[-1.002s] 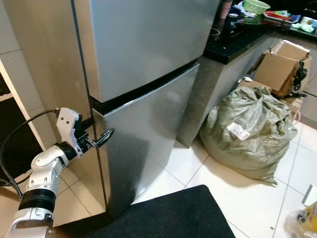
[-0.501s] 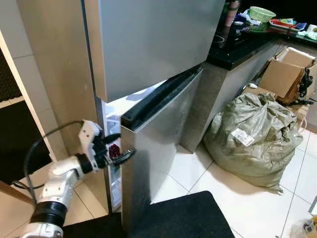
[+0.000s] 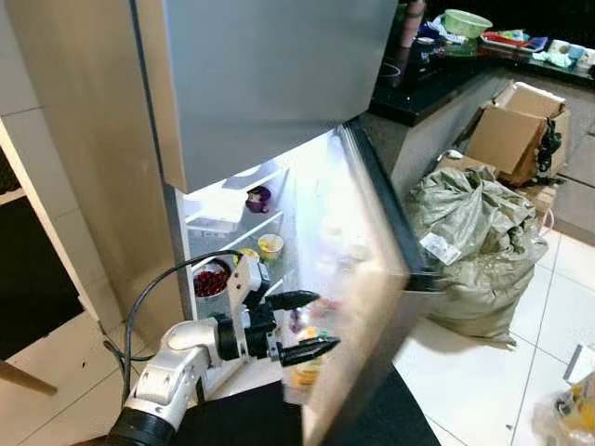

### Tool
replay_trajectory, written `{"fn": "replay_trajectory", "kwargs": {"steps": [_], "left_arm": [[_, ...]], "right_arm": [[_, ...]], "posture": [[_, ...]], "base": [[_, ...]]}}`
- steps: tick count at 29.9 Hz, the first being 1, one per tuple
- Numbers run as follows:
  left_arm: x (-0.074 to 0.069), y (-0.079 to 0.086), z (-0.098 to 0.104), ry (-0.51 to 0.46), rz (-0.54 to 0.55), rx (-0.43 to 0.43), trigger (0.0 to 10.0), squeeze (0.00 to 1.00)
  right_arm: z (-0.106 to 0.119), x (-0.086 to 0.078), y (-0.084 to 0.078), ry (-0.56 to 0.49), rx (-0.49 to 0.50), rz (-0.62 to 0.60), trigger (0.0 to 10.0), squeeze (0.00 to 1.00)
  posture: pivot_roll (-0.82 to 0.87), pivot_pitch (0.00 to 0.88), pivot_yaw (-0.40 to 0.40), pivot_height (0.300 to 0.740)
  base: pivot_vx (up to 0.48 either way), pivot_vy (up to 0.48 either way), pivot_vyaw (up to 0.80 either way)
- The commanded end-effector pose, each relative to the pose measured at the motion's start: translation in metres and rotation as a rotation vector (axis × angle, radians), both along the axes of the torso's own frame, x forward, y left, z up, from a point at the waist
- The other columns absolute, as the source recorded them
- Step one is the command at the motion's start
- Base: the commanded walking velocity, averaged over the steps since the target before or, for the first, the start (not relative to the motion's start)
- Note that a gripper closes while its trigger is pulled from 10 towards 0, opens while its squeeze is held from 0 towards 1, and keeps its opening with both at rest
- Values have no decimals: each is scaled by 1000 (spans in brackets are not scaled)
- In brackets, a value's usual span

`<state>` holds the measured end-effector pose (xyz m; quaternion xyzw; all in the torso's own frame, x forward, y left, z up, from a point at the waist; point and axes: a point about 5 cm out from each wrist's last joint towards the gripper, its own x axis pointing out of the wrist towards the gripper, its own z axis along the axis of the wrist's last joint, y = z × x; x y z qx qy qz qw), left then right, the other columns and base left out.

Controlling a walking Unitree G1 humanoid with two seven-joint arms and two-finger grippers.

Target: Restocking fridge

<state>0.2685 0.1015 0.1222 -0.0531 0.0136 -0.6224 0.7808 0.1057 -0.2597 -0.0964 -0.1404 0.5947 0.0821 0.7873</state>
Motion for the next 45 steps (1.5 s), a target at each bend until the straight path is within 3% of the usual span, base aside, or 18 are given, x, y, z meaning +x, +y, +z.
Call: {"fn": "replay_trajectory", "kwargs": {"steps": [1, 7, 11, 15, 16, 17, 26, 27, 34, 37, 39, 42, 45], "left_arm": [[3, 12, -3, 14, 39, 34, 10000, 0], [-1, 22, -20, 81, 79, 86, 10000, 0], [-6, 30, -54, 165, 159, 172, 10000, 0], [-6, 31, -57, 171, 172, 181, 10000, 0], [-7, 34, -64, 182, 199, 203, 10000, 0], [-7, 43, -82, 221, 303, 252, 10000, 0], [-20, 58, -123, 334, 502, 362, 10000, 0], [-25, 65, -136, 373, 592, 394, 10000, 0], [-43, 78, -159, 468, 733, 451, 10000, 0], [-67, 95, -181, 581, 877, 534, 10000, 0], [-67, 95, -181, 581, 877, 534, 10000, 0], [-93, 106, -196, 698, 983, 545, 10000, 0], [-99, 108, -199, 722, 1002, 555, 10000, 0]], "right_arm": [[1, 0, -2, -6, -13, -2, 10000, 0], [0, 0, -1, -4, -12, -2, 10000, 0], [0, 1, -1, -8, -16, 1, 10000, 0], [1, 1, -1, -9, -18, 3, 10000, 0], [1, 2, -1, -11, -21, 5, 10000, 0], [1, 3, -2, -16, -33, 17, 10000, 0], [2, 6, -2, -28, -42, 29, 10000, 0], [2, 7, -1, -30, -38, 33, 10000, 0], [1, 6, 4, -22, 8, 12, 10000, 0], [0, 6, 7, -15, 20, 15, 10000, 0], [0, 6, 7, -15, 20, 15, 10000, 0], [-1, 5, 7, -8, 17, 25, 10000, 0], [-1, 5, 7, -6, 15, 29, 10000, 0]], "posture": [[-99, 25, -85, 740], [-97, 22, -84, 740], [-97, 20, -83, 740], [-97, 20, -83, 740], [-97, 20, -83, 740], [-97, 18, -84, 740], [-95, 15, -83, 740], [-96, 16, -82, 740], [-95, 14, -83, 740], [-99, 11, -81, 740], [-99, 11, -81, 740], [-95, 9, -81, 740], [-95, 9, -81, 740]], "base": [[0, 0, 0], [0, 0, 0], [0, 0, 0], [0, 0, 0], [0, 0, 0], [0, 0, 0], [0, 0, 0], [0, 0, 0], [0, 0, 111], [0, 0, 775], [0, 0, 775], [0, 0, 775], [0, 0, 775]]}}
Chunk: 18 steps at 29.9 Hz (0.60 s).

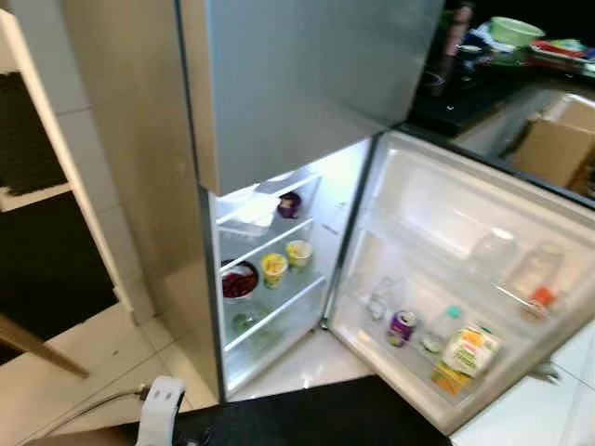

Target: Restocking fridge

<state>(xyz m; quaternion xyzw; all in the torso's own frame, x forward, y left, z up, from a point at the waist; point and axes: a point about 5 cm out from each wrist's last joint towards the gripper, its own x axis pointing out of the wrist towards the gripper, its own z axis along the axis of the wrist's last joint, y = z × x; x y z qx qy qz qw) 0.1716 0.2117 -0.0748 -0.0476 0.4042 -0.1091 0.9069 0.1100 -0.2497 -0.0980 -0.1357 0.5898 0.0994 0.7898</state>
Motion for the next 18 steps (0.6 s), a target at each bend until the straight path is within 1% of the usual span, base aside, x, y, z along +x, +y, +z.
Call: {"fn": "replay_trajectory", "kwargs": {"steps": [1, 2, 4, 5, 7, 13, 18], "left_arm": [[-15, -2, -9, 52, 36, 4, 10000, 0], [-15, -2, -9, 52, 36, 4, 10000, 0], [-23, -3, -13, 80, 55, 9, 10000, 0], [-23, -3, -13, 80, 55, 9, 10000, 0], [-26, -5, -15, 90, 91, 4, 10000, 0], [-26, -11, -16, 95, 115, -19, 10000, 0], [-28, -13, -18, 109, 111, -17, 10000, 0]], "right_arm": [[1, 0, -3, -2, -15, 10, 10000, 0], [1, 0, -3, -2, -15, 10, 10000, 0], [1, 1, -3, -2, -14, 15, 10000, 0], [1, 1, -3, -2, -14, 15, 10000, 0], [1, 1, -3, 0, -16, 26, 10000, 0], [1, 0, -3, 8, -23, 42, 10000, 0], [1, -1, -3, 9, -24, 45, 10000, 0]], "posture": [[-95, 9, -81, 740], [-95, 9, -81, 740], [-97, 9, -80, 740], [-97, 9, -80, 740], [-93, 11, -83, 740], [-93, 11, -83, 740], [-96, 10, -80, 740]], "base": [[0, 0, 775], [0, 0, 775], [0, 0, 775], [0, 0, 775], [0, 0, 775], [0, 0, 774], [0, 0, 775]]}}
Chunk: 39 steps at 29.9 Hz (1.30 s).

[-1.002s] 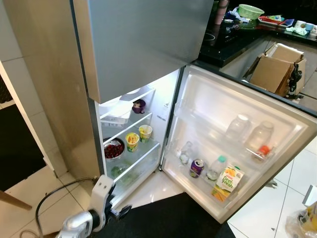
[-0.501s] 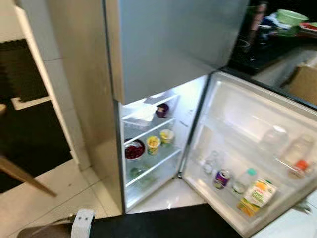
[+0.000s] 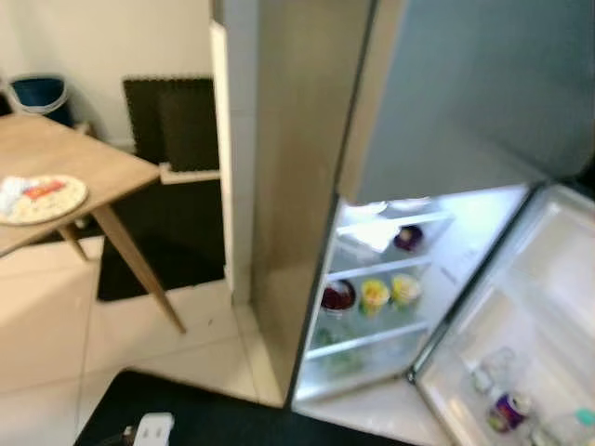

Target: Restocking fridge

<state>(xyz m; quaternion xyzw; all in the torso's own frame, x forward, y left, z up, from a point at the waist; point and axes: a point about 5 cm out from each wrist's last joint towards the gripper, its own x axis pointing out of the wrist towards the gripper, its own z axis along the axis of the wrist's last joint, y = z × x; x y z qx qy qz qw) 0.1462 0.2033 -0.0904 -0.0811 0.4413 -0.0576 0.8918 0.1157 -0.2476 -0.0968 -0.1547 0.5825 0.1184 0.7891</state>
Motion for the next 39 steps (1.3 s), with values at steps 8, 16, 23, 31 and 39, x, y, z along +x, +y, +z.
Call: {"fn": "replay_trajectory", "kwargs": {"steps": [8, 16, 23, 31, 39], "left_arm": [[-3, -9, -3, 25, -10, -11, 10000, 0], [-7, -11, -5, 45, -27, -8, 10000, 0], [-13, -12, -8, 72, -26, -11, 10000, 0], [-17, -15, -9, 81, -20, -44, 10000, 0], [-16, -17, -9, 80, -19, -50, 10000, 0]], "right_arm": [[0, -5, -5, 17, -26, 0, 10000, 0], [1, 1, -3, -2, -37, 10, 10000, 0], [1, 2, -3, 0, -62, 36, 10000, 0], [1, 1, -4, 2, -72, 40, 10000, 0], [1, 0, -5, 10, -78, 60, 10000, 0]], "posture": [[-91, 6, -78, 740], [-86, 0, -69, 740], [-83, 0, -65, 740], [-88, 0, -65, 740], [-93, 0, -65, 740]], "base": [[0, 0, 775], [0, 0, 756], [0, 0, 273], [0, -79, 0], [0, -345, 0]]}}
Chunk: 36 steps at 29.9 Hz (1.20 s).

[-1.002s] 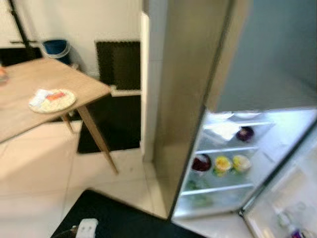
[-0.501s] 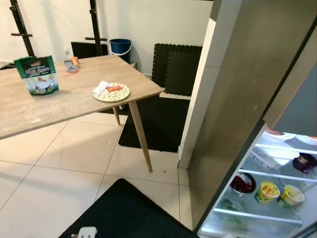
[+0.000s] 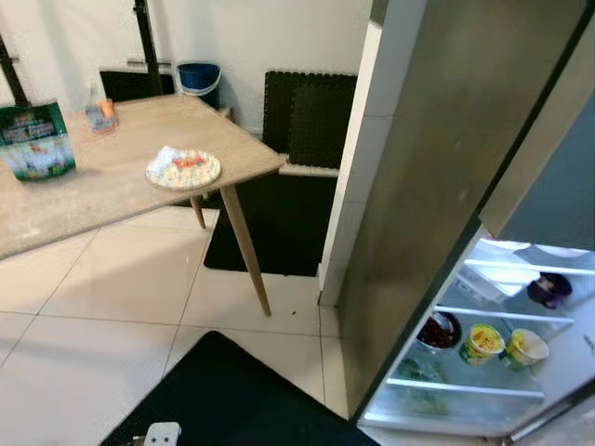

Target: Restocking fridge

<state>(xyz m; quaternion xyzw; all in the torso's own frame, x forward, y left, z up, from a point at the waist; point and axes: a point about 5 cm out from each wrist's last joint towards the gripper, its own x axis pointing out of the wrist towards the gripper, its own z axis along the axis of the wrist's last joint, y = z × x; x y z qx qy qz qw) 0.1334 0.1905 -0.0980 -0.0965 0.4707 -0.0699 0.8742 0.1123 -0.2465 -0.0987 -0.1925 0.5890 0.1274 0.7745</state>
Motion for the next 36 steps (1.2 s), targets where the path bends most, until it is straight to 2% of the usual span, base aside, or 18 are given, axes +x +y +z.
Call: {"fn": "replay_trajectory", "kwargs": {"steps": [1, 8, 27, 36], "left_arm": [[-3, -4, -2, 10, -7, -12, 10000, 0], [-1, -4, -1, 2, -12, -13, 10000, 0], [0, -4, 0, -10, -26, -20, 10000, 0], [8, -3, 4, -39, -19, -20, 10000, 0]], "right_arm": [[3, 3, -7, -6, -36, 17, 10000, 0], [4, 4, -11, -14, -70, 47, 10000, 0], [4, 4, -12, -16, -76, 50, 10000, 0], [5, 7, -12, -25, -82, 67, 10000, 0]], "posture": [[-93, 0, -65, 740], [-94, 0, -63, 740], [-93, 4, -67, 740], [-93, 7, -66, 740]], "base": [[0, -356, 644], [0, -362, 800], [0, -368, 0], [0, -58, 0]]}}
